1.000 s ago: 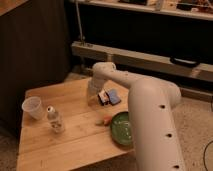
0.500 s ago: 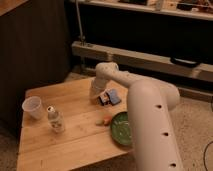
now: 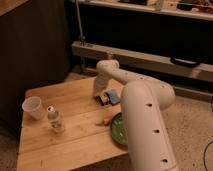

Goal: Push the eraser across the table

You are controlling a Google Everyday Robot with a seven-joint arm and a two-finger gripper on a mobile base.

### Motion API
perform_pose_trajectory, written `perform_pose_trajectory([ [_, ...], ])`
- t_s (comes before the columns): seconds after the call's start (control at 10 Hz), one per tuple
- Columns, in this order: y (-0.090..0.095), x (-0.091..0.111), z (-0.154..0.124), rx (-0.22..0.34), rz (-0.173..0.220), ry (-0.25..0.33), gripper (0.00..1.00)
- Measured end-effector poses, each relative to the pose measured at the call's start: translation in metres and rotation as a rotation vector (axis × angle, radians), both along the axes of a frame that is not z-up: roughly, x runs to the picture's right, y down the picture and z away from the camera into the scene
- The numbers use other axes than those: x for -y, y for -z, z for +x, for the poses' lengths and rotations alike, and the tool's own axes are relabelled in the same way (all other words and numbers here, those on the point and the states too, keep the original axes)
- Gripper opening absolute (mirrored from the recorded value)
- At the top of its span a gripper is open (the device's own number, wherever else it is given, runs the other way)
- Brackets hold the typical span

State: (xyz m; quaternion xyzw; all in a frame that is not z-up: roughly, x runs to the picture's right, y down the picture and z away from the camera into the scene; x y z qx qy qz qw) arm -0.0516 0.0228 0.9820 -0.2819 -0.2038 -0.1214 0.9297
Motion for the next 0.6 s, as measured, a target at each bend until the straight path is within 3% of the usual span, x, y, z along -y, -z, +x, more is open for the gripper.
perform_pose_trajectory([
  [0.6,0.005,-0.006,0.069,-0.1,-0.017,-0.06,0.0],
])
